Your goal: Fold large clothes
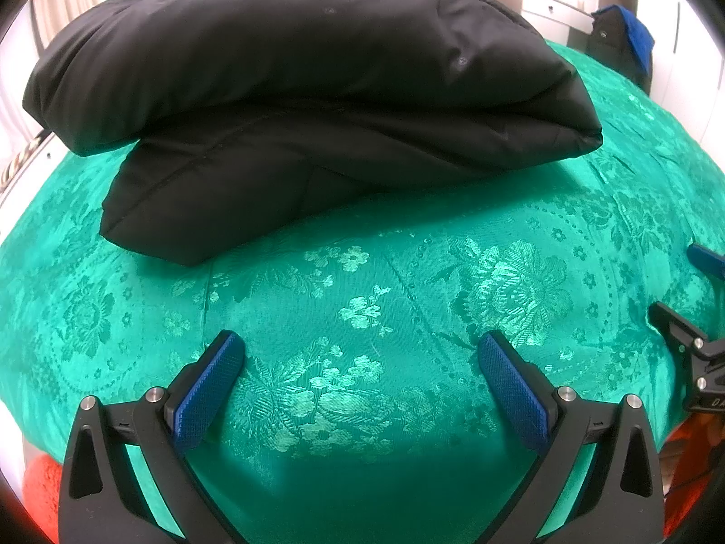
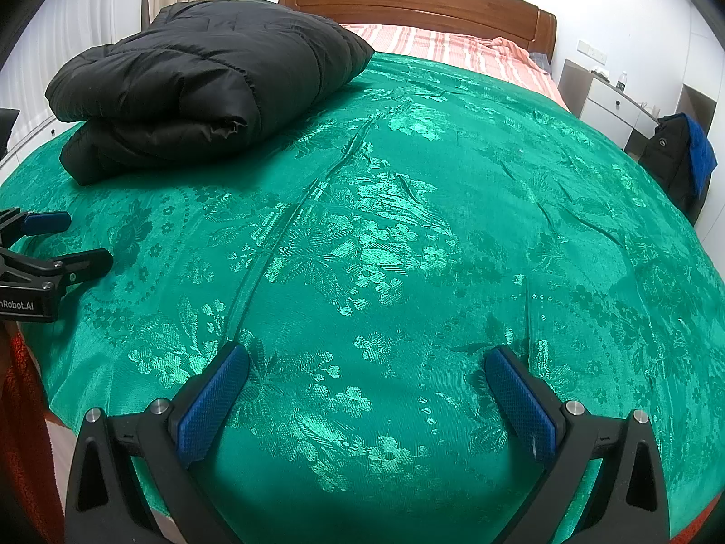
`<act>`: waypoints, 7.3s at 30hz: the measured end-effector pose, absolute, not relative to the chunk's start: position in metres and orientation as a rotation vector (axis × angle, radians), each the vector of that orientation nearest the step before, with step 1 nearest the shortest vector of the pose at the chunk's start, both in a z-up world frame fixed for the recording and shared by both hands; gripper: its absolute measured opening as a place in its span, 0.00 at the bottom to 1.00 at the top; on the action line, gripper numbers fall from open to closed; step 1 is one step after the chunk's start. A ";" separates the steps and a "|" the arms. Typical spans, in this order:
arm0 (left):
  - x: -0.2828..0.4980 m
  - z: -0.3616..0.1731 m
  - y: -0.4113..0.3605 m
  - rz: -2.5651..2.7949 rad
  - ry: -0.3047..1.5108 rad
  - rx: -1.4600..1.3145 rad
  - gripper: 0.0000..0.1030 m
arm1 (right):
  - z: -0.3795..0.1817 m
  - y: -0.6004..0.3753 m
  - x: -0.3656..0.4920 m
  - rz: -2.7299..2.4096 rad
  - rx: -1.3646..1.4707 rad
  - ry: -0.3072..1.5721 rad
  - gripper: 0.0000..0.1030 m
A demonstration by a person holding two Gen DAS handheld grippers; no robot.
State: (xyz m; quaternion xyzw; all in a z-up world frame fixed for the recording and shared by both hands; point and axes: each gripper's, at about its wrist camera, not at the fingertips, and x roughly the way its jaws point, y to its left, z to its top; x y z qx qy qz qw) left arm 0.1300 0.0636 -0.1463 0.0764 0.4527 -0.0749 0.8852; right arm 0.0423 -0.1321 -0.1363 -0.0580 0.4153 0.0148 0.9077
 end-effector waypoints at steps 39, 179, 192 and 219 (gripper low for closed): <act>0.130 -0.146 0.065 -0.162 0.946 0.156 1.00 | -0.135 -0.132 0.040 0.034 -0.116 0.851 1.00; 0.315 0.024 0.180 -0.083 0.587 -0.105 1.00 | 0.013 -0.068 0.319 0.376 0.061 0.612 1.00; 0.194 0.081 0.116 0.129 0.459 0.030 1.00 | 0.060 -0.103 0.188 0.221 0.012 0.461 1.00; 0.124 0.086 0.076 0.037 0.626 0.076 1.00 | 0.079 -0.081 0.106 0.094 -0.016 0.635 1.00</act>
